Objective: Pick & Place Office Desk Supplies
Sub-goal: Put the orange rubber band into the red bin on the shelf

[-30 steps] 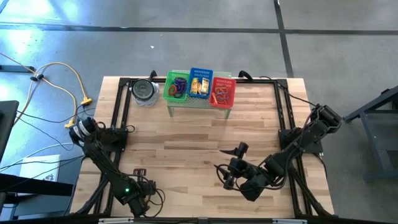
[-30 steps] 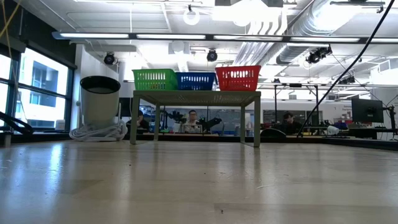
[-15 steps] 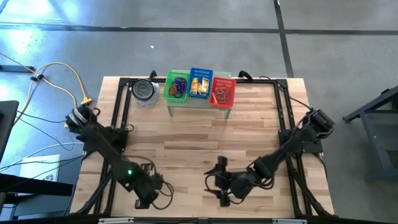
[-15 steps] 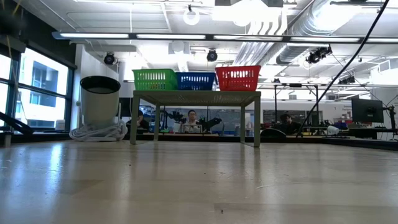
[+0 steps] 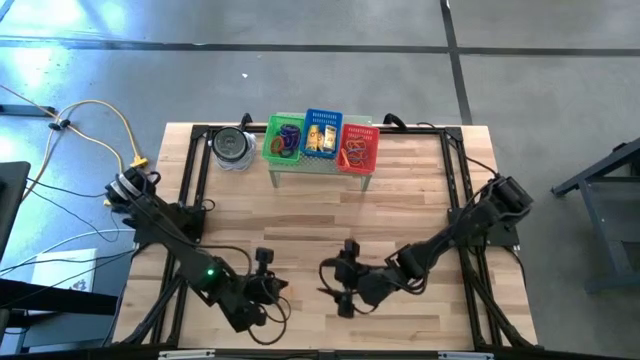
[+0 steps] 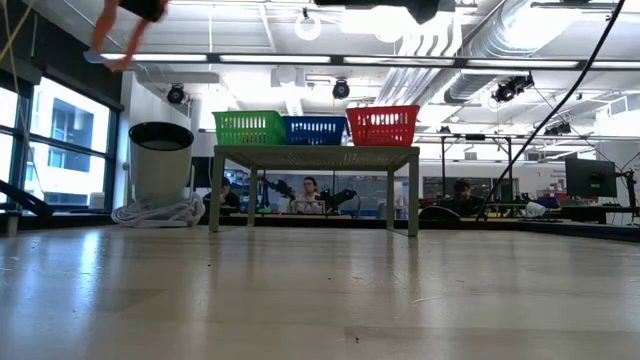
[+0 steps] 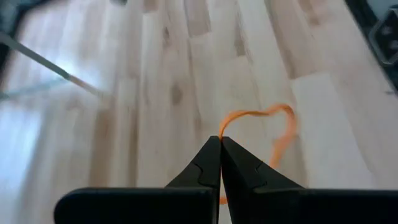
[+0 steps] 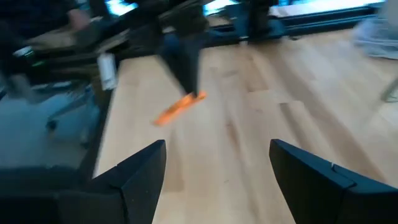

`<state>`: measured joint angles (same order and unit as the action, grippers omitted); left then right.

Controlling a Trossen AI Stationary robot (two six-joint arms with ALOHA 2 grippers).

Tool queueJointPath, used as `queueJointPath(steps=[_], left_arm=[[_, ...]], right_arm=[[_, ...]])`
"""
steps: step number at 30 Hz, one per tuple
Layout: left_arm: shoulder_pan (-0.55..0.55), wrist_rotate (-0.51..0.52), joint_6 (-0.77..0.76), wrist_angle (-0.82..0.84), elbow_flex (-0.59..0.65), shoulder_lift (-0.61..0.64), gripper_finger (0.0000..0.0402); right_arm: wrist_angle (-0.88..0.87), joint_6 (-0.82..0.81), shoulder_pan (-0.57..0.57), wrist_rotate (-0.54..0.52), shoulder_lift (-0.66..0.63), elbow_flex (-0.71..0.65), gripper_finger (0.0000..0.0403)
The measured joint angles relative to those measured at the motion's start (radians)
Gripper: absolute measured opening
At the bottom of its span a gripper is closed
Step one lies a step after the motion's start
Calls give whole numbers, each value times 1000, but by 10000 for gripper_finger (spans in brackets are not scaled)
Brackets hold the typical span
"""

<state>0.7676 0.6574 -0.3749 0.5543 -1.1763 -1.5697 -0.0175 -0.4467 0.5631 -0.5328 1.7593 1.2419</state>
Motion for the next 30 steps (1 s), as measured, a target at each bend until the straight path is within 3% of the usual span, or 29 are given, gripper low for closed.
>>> queueJointPath(steps=[15, 20, 30], left_arm=[[-67, 170, 82, -62, -1, -32, 0], [-79, 184, 90, -62, -1, -32, 0], [-79, 184, 89, -61, -1, -32, 0]], right_arm=[[152, 58, -44, -31, 120, 0, 275], [148, 52, -74, -59, 151, -2, 275], [188, 24, -120, 38, 179, 2, 258]])
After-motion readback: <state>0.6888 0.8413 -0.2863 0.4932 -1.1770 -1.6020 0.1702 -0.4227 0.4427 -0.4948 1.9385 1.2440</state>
